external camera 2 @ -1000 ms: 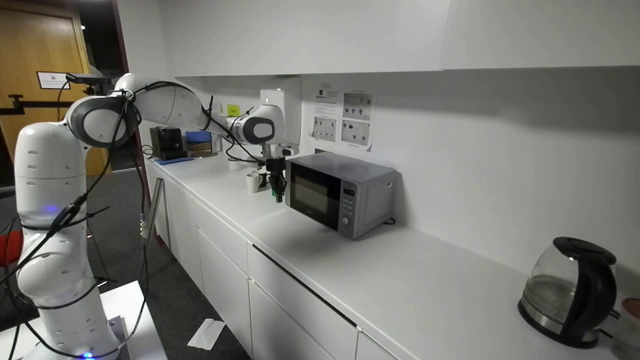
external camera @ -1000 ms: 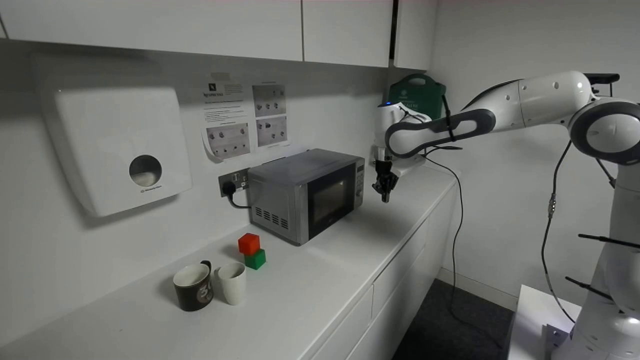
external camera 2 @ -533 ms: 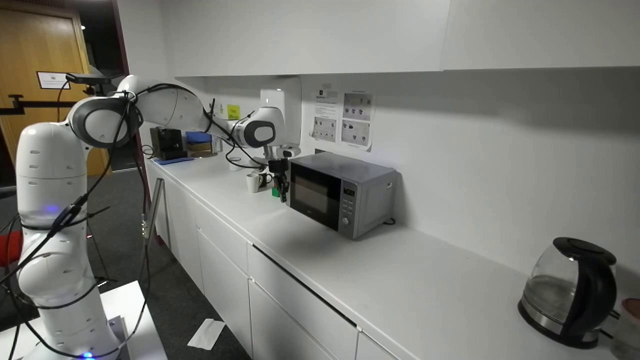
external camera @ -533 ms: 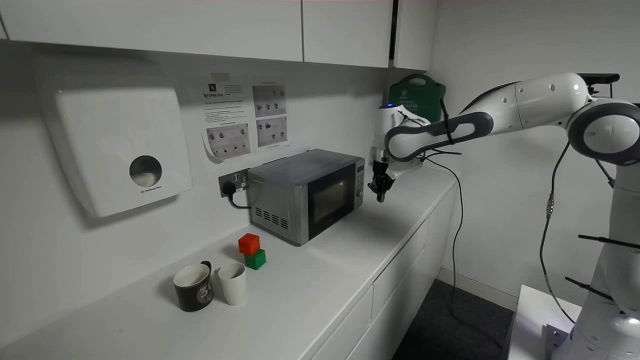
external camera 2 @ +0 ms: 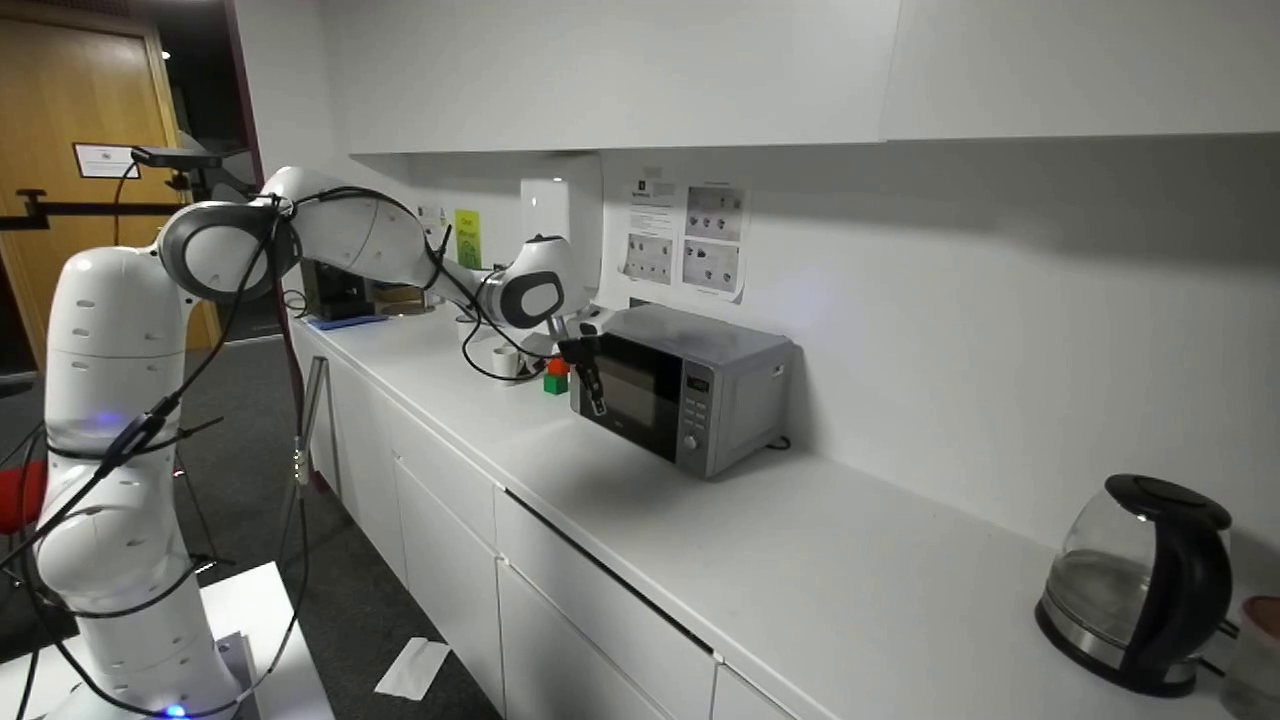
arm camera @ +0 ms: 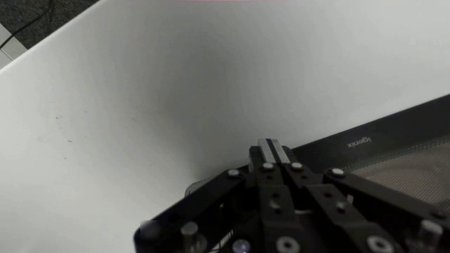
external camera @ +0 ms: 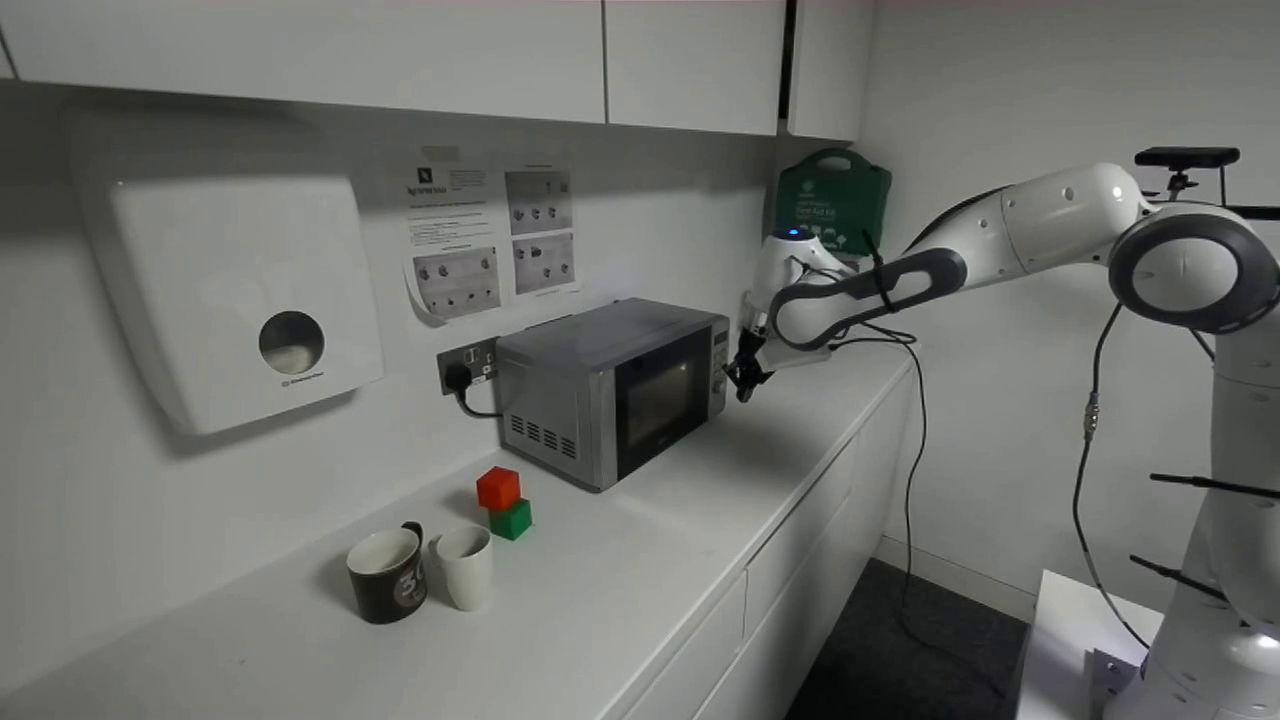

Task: Turn off the microwave

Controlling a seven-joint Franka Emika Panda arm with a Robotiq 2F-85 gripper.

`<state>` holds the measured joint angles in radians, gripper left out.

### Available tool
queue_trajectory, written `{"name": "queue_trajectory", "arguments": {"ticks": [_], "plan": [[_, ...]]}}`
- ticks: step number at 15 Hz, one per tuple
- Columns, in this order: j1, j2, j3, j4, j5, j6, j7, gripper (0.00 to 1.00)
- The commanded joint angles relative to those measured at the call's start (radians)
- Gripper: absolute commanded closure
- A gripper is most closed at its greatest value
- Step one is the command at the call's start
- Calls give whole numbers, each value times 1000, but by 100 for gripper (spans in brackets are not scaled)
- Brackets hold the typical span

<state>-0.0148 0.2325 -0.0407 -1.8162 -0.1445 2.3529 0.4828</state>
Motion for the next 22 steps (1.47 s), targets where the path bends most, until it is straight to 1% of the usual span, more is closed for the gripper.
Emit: {"name": "queue_trajectory", "arguments": {"ticks": [1,4,7,12,17,22], "plan": [[12,39,-40,-2,-5,148,36,100],[16,88,-60,20,2,238,19,100],[21,131,-72,49,11,282,5,100],[9,152,-100,80,31,273,5,100],[-3,157,-147,91,42,275,18,100],[-3,191,-141,137,89,277,13,100]]}}
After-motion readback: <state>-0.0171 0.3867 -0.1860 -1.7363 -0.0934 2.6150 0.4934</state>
